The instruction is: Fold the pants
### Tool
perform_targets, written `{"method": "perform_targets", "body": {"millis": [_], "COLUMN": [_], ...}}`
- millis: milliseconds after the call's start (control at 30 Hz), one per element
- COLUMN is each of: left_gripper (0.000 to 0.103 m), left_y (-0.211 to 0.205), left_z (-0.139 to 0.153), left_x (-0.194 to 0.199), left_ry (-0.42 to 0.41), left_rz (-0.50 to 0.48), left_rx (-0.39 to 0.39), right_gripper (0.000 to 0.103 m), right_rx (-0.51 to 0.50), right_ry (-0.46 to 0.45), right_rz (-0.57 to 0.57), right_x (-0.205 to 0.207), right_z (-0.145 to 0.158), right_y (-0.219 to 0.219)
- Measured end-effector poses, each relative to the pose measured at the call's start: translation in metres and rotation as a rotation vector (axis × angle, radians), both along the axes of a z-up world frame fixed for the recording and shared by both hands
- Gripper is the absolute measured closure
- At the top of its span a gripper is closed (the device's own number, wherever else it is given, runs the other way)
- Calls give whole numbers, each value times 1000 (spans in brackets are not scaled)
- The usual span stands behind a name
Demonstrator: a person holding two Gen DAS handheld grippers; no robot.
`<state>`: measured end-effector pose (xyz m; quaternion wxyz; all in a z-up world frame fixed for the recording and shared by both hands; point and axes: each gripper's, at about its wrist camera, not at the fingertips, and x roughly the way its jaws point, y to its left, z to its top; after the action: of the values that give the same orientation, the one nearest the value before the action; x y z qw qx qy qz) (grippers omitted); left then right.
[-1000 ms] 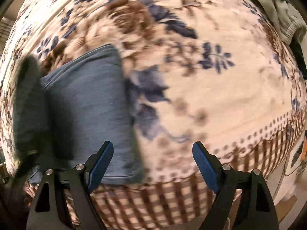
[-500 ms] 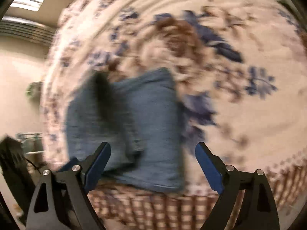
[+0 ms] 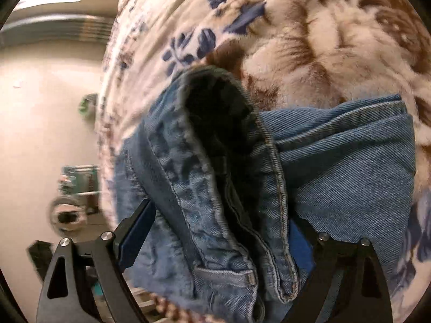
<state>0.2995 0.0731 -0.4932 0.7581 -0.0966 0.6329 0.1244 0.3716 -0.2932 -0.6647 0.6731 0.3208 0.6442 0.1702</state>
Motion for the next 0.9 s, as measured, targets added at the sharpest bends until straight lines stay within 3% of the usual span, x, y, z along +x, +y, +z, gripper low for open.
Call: {"method": "perform_targets", "body": {"millis": [33, 100, 200, 300, 367, 600, 667, 800, 833, 867, 900], "left_gripper": [0, 0, 0, 0, 0, 0, 0, 1, 8, 34, 51], "left_y": [1, 1, -5, -20, -30, -79, -92, -113, -113, -113, -111], "left_z": [0, 3, 8, 17, 18, -10, -26, -84, -94, -99, -105], "left_x": [0, 1, 8, 21, 32, 106, 125, 171, 178, 181, 187], "left_ry": [-4, -16, -31, -57, -68, -32, 7, 145, 151, 146, 123], "left_rz": [8, 20, 5, -49, -80, -165, -190, -237, -227, -222, -223], "left_rx": [0, -7, -34, -78, -111, -350, -370, -409, -418, -428, -466], "right_gripper": [78, 84, 87, 87, 87, 87, 87, 87, 87, 87, 83], "right_rx": [-55, -121, -120, -125, -142, -207, -216, -252, -247, -237, -226], "right_ry": [-26, -69, -106, -121, -94, 83, 89, 71, 74, 81, 97], "right_rz": [24, 33, -29, -118, -165, -310, -309, -321, -340, -348, -344], "right_x": [-2, -12, -32, -56, -72, -119, -117, -106, -106, -106, -106], "right_z": [7, 28, 63, 101, 110, 64, 55, 45, 42, 39, 32], "right_y": [6, 12, -2, -41, -75, -170, -172, -171, -173, -175, -176]}}
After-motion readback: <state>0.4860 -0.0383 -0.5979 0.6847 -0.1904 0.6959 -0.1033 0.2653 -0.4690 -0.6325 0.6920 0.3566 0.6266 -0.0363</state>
